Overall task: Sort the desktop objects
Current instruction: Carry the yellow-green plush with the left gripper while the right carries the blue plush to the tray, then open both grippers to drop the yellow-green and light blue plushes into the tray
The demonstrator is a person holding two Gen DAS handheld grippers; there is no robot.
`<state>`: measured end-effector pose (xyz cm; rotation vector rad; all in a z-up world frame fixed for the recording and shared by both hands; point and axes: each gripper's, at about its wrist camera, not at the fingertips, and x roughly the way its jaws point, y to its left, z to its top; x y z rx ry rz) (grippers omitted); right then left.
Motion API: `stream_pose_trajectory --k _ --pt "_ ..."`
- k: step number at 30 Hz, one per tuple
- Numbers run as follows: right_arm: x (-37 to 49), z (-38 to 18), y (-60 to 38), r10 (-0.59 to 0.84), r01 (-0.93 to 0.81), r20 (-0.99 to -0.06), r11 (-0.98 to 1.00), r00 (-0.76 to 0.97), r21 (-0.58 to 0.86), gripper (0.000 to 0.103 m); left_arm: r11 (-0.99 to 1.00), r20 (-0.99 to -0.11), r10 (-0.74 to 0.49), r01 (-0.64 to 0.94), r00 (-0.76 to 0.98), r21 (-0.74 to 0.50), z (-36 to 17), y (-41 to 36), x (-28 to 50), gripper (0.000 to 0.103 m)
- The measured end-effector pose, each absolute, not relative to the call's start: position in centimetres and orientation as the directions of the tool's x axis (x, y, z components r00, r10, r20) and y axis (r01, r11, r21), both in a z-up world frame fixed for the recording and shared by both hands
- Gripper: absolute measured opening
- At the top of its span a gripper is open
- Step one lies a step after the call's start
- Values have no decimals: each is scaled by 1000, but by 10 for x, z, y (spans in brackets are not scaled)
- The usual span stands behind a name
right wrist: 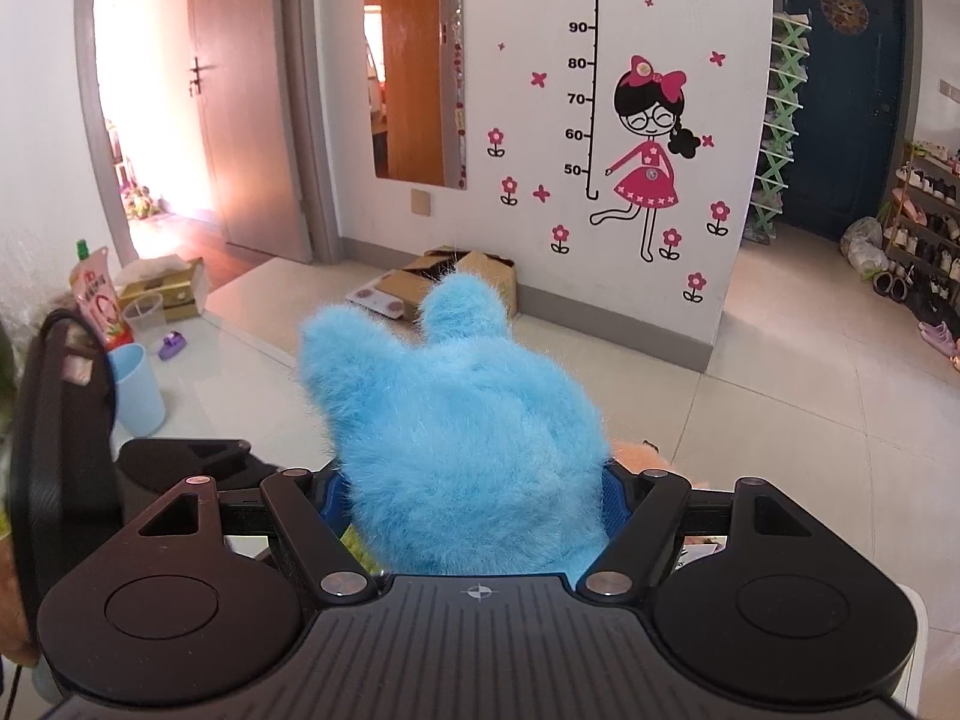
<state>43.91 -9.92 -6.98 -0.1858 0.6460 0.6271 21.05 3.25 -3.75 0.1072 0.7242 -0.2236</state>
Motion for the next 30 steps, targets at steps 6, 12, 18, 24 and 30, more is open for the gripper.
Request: stream_pose_trajectory --k 6,12,18,24,30 --pt "460 -85 -77 466 -601 -634 799 617 3 78 974 -631 -196 223 751 -37 -45 35 203 61" --pt "476 -106 -53 426 -615 -676 787 601 -52 78 975 -582 -188 223 791 -13 -55 29 189 63" --pt "463 -145 -50 387 -618 -711 782 588 -85 79 974 -592 -207 221 779 -50 -56 30 190 64" --pt "457 -154 -60 404 -569 -654 821 640 -50 80 976 -592 -190 216 783 -27 -52 25 187 64" --pt "454 -147 -64 415 -559 -624 828 662 -43 81 976 -593 -196 215 781 -40 -45 29 184 64"
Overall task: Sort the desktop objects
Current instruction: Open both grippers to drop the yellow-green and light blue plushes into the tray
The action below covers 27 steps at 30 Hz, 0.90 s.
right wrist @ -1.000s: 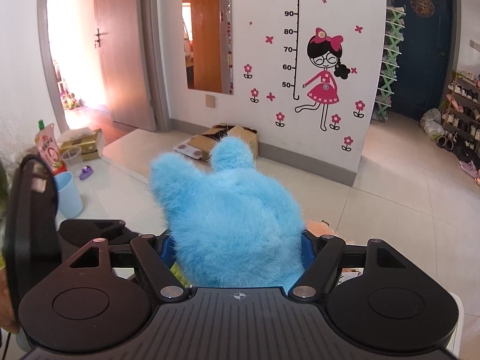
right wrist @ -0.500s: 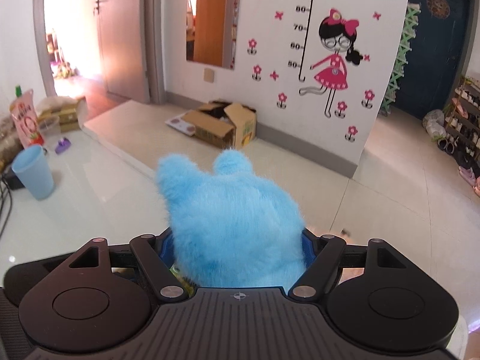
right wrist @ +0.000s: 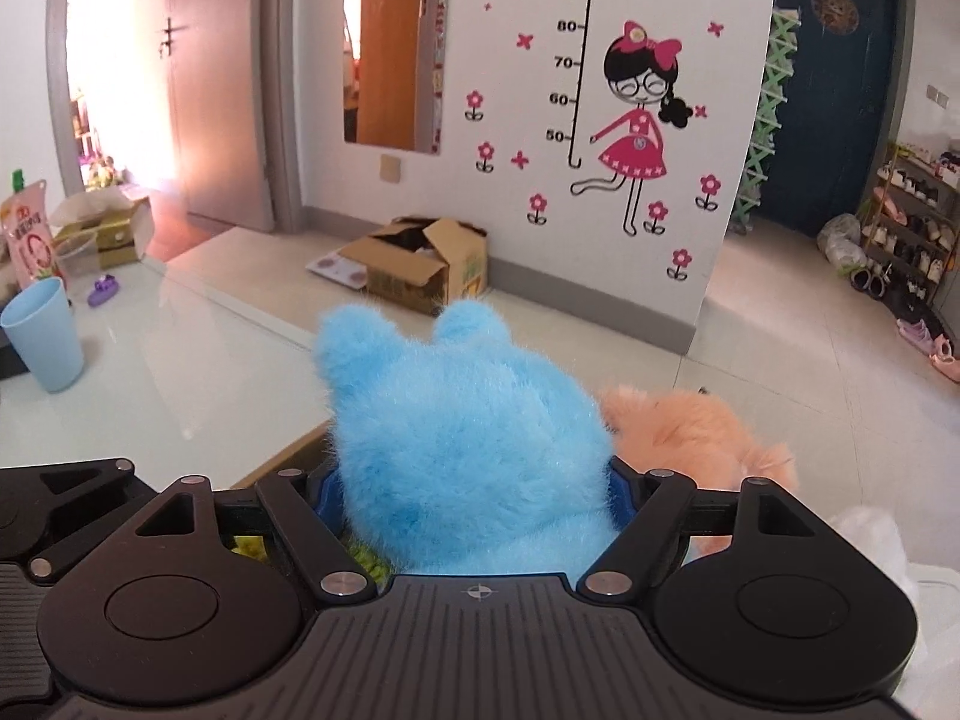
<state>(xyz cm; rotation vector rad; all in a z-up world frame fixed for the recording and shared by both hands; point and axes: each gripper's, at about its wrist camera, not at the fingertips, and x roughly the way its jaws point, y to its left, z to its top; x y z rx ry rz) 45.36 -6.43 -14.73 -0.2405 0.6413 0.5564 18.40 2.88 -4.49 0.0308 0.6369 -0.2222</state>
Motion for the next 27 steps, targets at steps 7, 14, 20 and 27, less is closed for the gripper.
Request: stream_pose_trajectory --k 7,14,20,27 --pt "446 -135 -73 439 -559 -606 829 663 -11 87 976 -604 -193 212 773 -40 -49 35 187 64" --pt "439 -126 -80 434 -552 -598 834 674 -17 88 974 -593 -203 221 780 -42 -45 39 181 64" --pt "409 -102 -102 448 -532 -556 846 701 11 88 972 -588 -217 227 780 -57 -34 46 168 64" --pt "324 -81 -162 458 -455 -518 879 722 144 96 972 -611 -218 223 761 -68 -20 48 126 66"
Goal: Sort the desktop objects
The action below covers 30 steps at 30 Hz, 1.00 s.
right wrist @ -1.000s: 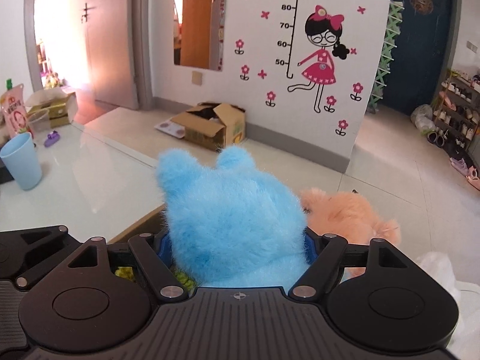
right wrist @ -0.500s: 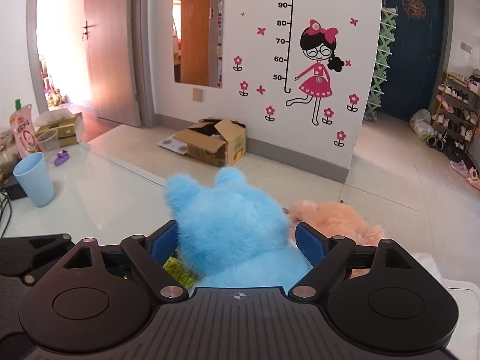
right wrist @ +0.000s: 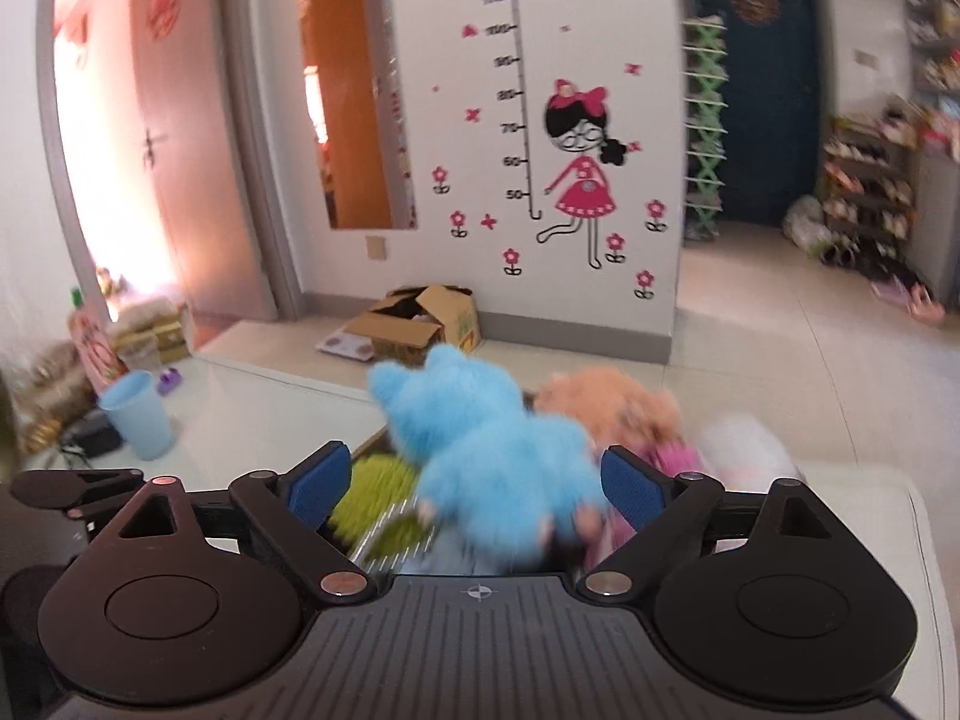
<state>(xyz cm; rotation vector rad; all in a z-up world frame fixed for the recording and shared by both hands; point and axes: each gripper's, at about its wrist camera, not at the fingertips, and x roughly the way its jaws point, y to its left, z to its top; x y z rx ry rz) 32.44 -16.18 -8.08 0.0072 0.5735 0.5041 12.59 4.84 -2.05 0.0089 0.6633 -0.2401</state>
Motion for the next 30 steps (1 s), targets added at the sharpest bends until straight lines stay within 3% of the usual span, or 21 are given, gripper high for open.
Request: stream_pose_trajectory --k 3,5,15,17,22,30 --pt "277 -79 -187 454 -421 -499 888 738 186 103 975 -607 -198 221 770 -38 -18 45 97 72" --pt "244 -82 -199 450 -407 -488 891 748 199 103 976 -604 -197 215 772 -43 -21 42 72 80" --pt "124 -113 -193 391 -365 -486 919 782 150 103 983 -577 -171 180 798 -43 -30 33 2 92" --pt "111 -110 -185 384 -364 -478 921 790 139 103 982 -549 -164 190 819 -11 -27 30 -5 102" --pt "92 -102 -166 346 -350 -454 934 821 79 103 983 -490 -129 177 862 54 -25 23 -8 102" --pt "87 -98 -163 327 -343 -447 938 833 47 103 982 -514 -186 180 837 -63 -31 38 -4 102"
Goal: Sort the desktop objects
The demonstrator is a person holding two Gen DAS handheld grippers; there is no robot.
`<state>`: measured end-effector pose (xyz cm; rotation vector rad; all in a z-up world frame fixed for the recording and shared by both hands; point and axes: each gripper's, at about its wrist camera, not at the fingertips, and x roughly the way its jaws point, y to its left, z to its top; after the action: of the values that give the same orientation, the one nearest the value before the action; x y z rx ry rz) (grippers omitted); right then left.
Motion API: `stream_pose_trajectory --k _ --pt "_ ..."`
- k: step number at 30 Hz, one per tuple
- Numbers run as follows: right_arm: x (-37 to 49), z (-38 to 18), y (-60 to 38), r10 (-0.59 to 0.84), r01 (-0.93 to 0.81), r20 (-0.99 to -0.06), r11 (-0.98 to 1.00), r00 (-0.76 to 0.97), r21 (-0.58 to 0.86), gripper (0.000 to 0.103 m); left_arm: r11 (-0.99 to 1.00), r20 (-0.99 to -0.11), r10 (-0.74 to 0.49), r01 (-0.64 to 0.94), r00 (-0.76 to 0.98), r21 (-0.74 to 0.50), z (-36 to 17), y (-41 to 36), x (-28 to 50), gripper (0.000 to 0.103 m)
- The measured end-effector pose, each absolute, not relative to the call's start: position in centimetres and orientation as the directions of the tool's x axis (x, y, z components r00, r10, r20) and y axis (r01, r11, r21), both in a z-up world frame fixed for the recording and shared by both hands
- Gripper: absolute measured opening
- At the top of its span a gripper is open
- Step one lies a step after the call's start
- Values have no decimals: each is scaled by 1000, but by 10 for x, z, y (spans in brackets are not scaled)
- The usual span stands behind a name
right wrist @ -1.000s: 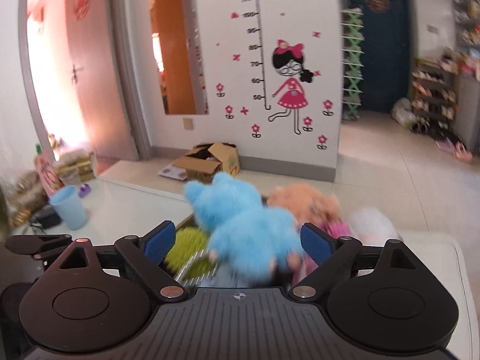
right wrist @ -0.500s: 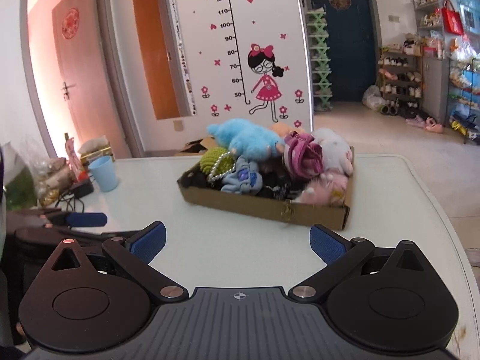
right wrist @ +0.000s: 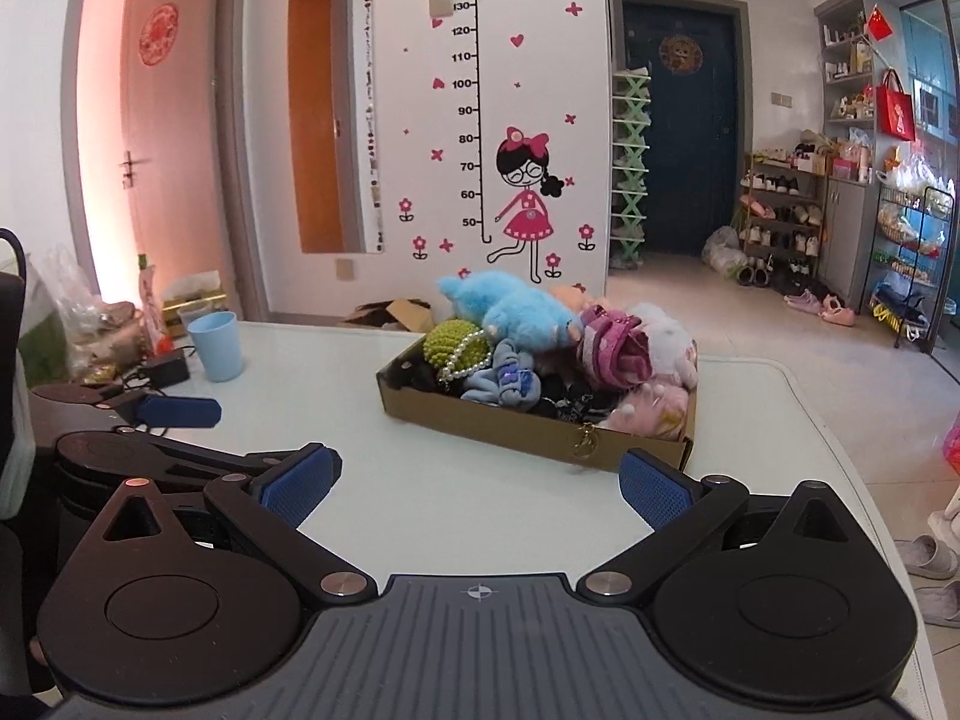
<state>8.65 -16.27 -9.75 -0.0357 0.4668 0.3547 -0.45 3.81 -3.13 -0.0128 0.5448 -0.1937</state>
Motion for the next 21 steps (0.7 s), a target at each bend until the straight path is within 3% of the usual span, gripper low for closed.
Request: stream_pose_trajectory --k 7,21 --pt "83 -107 -166 326 -340 -442 939 836 49 103 988 -515 -129 155 848 9 -41 31 -7 102" --pt "93 -122 -174 328 -340 -431 939 841 51 103 989 -559 -117 147 821 8 -49 36 -8 102"
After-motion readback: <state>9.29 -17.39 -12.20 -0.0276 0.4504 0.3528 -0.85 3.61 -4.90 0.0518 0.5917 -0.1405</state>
